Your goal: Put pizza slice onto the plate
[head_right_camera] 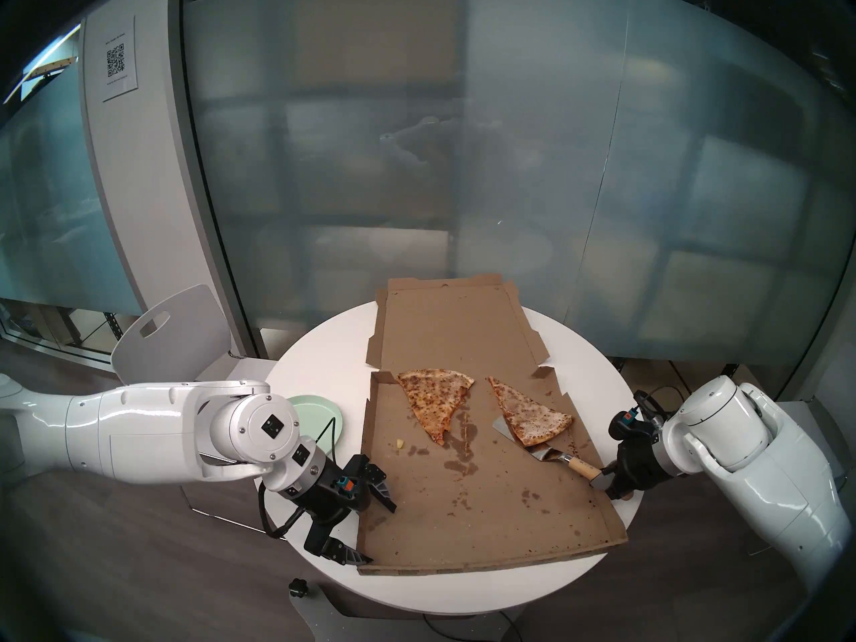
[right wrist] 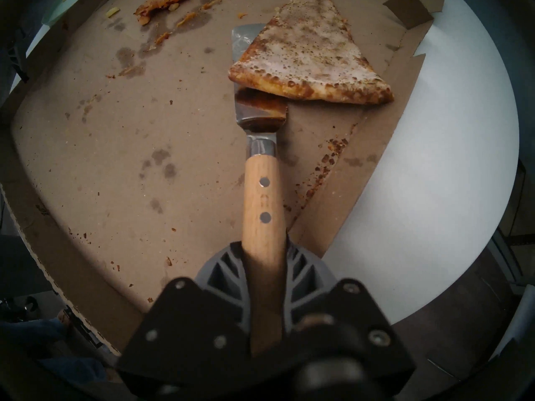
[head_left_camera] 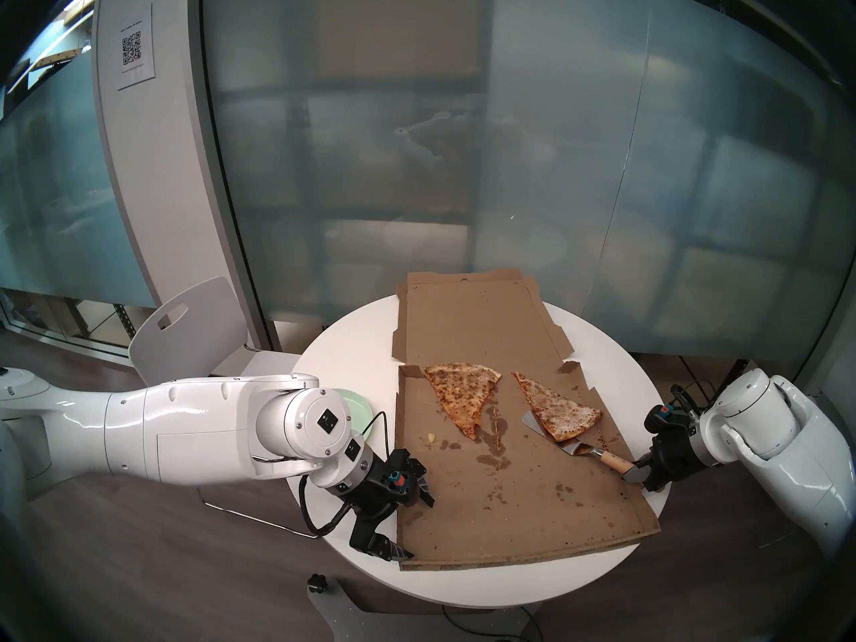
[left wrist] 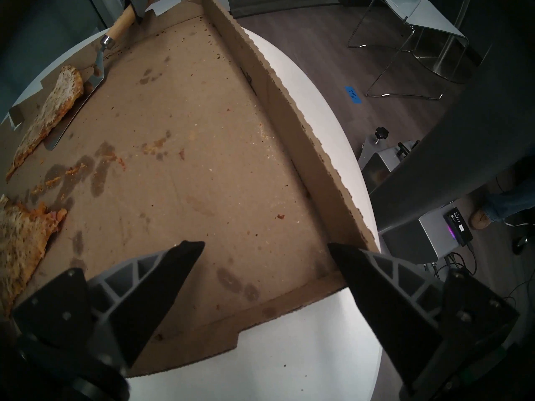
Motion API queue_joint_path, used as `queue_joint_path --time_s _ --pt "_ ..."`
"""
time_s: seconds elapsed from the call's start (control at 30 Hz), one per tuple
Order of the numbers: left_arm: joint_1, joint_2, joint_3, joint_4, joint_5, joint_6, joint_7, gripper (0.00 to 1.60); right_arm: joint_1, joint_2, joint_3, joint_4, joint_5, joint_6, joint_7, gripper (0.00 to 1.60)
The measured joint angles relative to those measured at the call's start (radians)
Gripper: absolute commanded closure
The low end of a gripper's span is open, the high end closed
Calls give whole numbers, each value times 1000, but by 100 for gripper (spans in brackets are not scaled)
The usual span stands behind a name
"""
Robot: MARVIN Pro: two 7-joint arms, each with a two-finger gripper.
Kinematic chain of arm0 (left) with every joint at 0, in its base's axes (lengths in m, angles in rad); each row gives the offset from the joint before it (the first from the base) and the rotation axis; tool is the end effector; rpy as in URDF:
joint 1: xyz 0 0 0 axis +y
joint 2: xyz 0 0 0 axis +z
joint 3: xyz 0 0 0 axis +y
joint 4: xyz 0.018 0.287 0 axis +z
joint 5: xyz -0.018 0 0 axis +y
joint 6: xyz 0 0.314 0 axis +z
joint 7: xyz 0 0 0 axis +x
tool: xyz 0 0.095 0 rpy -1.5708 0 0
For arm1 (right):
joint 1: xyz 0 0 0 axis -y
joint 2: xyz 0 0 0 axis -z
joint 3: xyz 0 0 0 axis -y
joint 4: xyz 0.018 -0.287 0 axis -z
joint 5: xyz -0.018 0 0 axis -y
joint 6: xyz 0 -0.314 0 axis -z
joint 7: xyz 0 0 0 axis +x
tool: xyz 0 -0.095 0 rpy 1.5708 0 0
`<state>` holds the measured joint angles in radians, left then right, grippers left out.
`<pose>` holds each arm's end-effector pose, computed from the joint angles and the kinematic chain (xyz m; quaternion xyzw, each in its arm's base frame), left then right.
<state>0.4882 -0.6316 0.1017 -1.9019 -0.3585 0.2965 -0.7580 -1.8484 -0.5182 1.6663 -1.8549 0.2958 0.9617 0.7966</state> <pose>0.3080 -0.0776 -0.2843 0.5451 -0.7859 0.2060 0.2068 0.3187 -0.1832 -0.2535 -0.9334 -0.3019 -0.1868 0.0525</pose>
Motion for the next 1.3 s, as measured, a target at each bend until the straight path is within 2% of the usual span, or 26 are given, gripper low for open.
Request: queue_joint_path --time_s 0.63,1.3 --pt "-2 23 3 -17 0 -4 9 0 85 -49 -67 62 -12 0 -68 160" --pt "-3 35 4 -26 -1 -7 8 0 131 -106 -85 64 -52 0 -142 160"
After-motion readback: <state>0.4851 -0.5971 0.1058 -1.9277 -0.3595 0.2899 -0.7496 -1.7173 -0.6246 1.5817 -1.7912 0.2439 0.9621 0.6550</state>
